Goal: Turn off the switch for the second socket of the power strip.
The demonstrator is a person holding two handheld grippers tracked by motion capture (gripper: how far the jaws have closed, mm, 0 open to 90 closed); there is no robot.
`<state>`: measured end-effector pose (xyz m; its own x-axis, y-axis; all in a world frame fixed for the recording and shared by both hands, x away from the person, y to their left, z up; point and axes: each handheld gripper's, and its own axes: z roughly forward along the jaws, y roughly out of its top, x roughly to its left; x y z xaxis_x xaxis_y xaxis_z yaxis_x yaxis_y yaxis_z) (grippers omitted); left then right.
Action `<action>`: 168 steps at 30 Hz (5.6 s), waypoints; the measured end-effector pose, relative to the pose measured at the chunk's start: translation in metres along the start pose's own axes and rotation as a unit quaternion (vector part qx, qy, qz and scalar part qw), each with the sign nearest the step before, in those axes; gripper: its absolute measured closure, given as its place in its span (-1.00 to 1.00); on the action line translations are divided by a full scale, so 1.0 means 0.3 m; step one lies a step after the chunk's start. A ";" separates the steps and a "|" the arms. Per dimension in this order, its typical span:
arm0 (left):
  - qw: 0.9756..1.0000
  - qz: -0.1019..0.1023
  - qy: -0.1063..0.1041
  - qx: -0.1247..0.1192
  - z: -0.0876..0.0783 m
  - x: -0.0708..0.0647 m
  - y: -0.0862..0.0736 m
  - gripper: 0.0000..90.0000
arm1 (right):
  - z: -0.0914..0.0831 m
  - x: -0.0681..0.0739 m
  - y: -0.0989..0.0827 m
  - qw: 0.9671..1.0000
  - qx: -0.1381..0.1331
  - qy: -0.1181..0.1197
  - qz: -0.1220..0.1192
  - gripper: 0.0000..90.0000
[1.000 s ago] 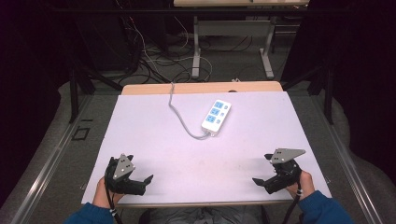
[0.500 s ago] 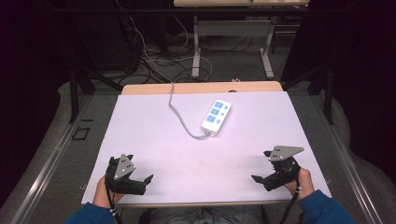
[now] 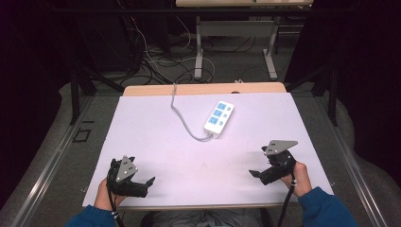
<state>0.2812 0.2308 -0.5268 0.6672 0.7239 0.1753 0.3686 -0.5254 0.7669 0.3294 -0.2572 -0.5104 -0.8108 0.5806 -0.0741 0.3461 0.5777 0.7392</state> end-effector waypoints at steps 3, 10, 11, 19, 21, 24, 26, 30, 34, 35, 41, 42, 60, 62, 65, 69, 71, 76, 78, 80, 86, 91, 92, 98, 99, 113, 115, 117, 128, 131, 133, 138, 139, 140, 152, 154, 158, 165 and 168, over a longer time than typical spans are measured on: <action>1.000 0.001 0.000 0.000 -0.001 -0.001 0.001 -0.99 | 0.011 -0.014 0.011 1.000 0.004 0.000 -0.004 -0.98; 1.000 0.004 -0.001 -0.002 0.003 -0.003 0.001 -0.99 | 0.026 -0.039 0.029 1.000 0.003 -0.006 0.001 -0.98; 1.000 0.004 -0.003 0.003 0.002 -0.003 0.002 -1.00 | 0.033 -0.051 0.035 1.000 0.004 -0.008 0.003 -0.99; 1.000 0.006 -0.003 0.002 0.003 -0.002 0.001 -1.00 | 0.069 -0.076 0.059 1.000 0.007 -0.009 0.008 -1.00; 1.000 0.006 -0.003 0.004 0.002 -0.005 0.001 -1.00 | 0.078 -0.085 0.066 1.000 0.017 -0.005 0.006 -1.00; 1.000 0.012 0.000 0.004 0.001 -0.003 0.003 -1.00 | 0.091 -0.093 0.078 1.000 0.017 -0.007 0.009 -1.00; 1.000 0.014 0.000 0.004 0.001 -0.003 0.003 -1.00 | 0.103 -0.100 0.084 1.000 0.015 -0.005 0.009 -1.00; 1.000 0.012 -0.003 0.006 0.004 -0.005 0.003 -1.00 | 0.126 -0.109 0.096 1.000 0.021 -0.012 0.010 -1.00; 1.000 0.015 -0.004 0.003 0.003 -0.007 0.004 -1.00 | 0.143 -0.122 0.109 1.000 0.025 -0.012 0.010 -1.00; 1.000 0.015 -0.004 0.003 0.003 -0.007 0.004 -1.00 | 0.143 -0.122 0.109 1.000 0.025 -0.012 0.010 -1.00; 1.000 0.013 -0.005 0.007 0.005 -0.008 0.003 -1.00 | 0.165 -0.153 0.136 1.000 0.016 -0.011 0.021 -1.00; 1.000 0.013 -0.006 0.007 0.005 -0.007 0.003 -1.00 | 0.169 -0.159 0.139 1.000 0.018 -0.010 0.021 -1.00; 1.000 0.019 -0.008 0.008 0.006 -0.008 0.003 -1.00 | 0.248 -0.244 0.188 0.999 0.017 -0.006 0.047 -1.00; 1.000 0.017 -0.006 0.008 0.007 -0.007 0.003 -1.00 | 0.254 -0.248 0.194 0.999 0.020 -0.012 0.048 -1.00; 1.000 0.017 -0.007 0.008 0.008 -0.006 0.002 -1.00 | 0.262 -0.258 0.206 0.998 0.011 -0.007 0.055 -1.00; 1.000 0.013 -0.010 0.007 0.007 -0.006 0.000 -1.00 | 0.273 -0.271 0.225 0.999 0.005 -0.012 0.053 -1.00; 1.000 0.014 -0.009 0.007 0.006 -0.007 0.001 -1.00 | 0.277 -0.276 0.236 0.998 0.008 -0.009 0.054 -1.00; 1.000 0.023 -0.007 0.010 0.005 -0.006 0.004 -1.00 | 0.292 -0.283 0.259 0.999 -0.002 -0.010 0.052 -1.00; 1.000 0.019 -0.009 0.008 0.005 -0.009 0.003 -1.00 | 0.301 -0.284 0.267 0.999 0.000 -0.017 0.048 -1.00; 1.000 0.021 -0.007 0.007 0.005 -0.007 0.003 -1.00 | 0.305 -0.283 0.270 0.999 0.001 -0.017 0.047 -1.00; 1.000 0.021 -0.007 0.006 0.005 -0.008 0.003 -1.00 | 0.318 -0.295 0.297 0.999 -0.001 -0.017 0.052 -1.00; 1.000 0.021 -0.011 0.009 0.009 -0.010 0.004 -1.00 | 0.334 -0.315 0.307 0.999 -0.005 -0.009 0.050 -1.00; 1.000 0.021 -0.011 0.009 0.009 -0.010 0.004 -1.00 | 0.337 -0.322 0.308 0.999 -0.008 -0.013 0.049 -1.00; 1.000 0.021 -0.010 0.010 0.008 -0.008 0.003 -1.00 | 0.363 -0.352 0.312 0.997 -0.015 -0.020 0.070 -1.00; 1.000 0.020 -0.011 0.011 0.008 -0.009 0.003 -1.00 | 0.366 -0.354 0.314 0.997 -0.013 -0.022 0.075 -1.00; 1.000 0.021 -0.015 0.014 0.013 -0.009 0.003 -1.00 | 0.426 -0.369 0.353 0.996 -0.024 -0.023 0.081 -1.00; 1.000 0.021 -0.017 0.014 0.013 -0.008 0.003 -1.00 | 0.430 -0.369 0.357 0.996 -0.032 -0.021 0.081 -0.98; 1.000 0.022 -0.016 0.014 0.013 -0.008 0.003 -1.00 | 0.432 -0.370 0.360 0.995 -0.037 -0.027 0.084 -0.80; 1.000 0.021 -0.015 0.016 0.015 -0.010 0.003 -1.00 | 0.442 -0.383 0.361 0.992 -0.040 -0.058 0.101 0.34; 1.000 0.022 -0.014 0.016 0.015 -0.010 0.003 -1.00 | 0.446 -0.387 0.360 0.991 -0.040 -0.057 0.111 0.66; 1.000 0.020 -0.015 0.016 0.014 -0.009 0.002 -1.00 | 0.450 -0.390 0.358 0.991 -0.043 -0.062 0.107 0.87; 0.999 0.022 -0.017 0.017 0.015 -0.010 0.003 -1.00 | 0.454 -0.387 0.364 0.989 -0.046 -0.070 0.120 1.00; 0.999 0.022 -0.017 0.017 0.015 -0.010 0.003 -1.00 | 0.454 -0.386 0.366 0.989 -0.047 -0.075 0.120 1.00; 0.999 0.026 -0.014 0.017 0.015 -0.008 0.004 -1.00 | 0.458 -0.387 0.366 0.989 -0.048 -0.080 0.116 1.00; 0.999 0.024 -0.016 0.018 0.016 -0.010 0.003 -1.00 | 0.513 -0.366 0.373 0.988 -0.034 -0.106 0.108 1.00; 0.999 0.024 -0.017 0.018 0.016 -0.010 0.003 -1.00 | 0.521 -0.361 0.374 0.987 -0.030 -0.108 0.111 1.00; 0.999 0.023 -0.016 0.019 0.016 -0.010 0.003 -1.00 | 0.538 -0.360 0.371 0.988 -0.020 -0.111 0.105 1.00; 0.999 0.023 -0.016 0.019 0.018 -0.010 0.003 -1.00 | 0.557 -0.364 0.360 0.987 -0.009 -0.117 0.112 1.00; 0.999 0.024 -0.016 0.020 0.019 -0.011 0.003 -1.00 | 0.560 -0.367 0.354 0.987 -0.010 -0.111 0.112 1.00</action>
<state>0.2830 0.2254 -0.5302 0.7050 0.6830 0.1907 0.3603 -0.5767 0.7332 0.5347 -0.1633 -0.5361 -0.5908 0.8052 -0.0508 0.4942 0.4110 0.7661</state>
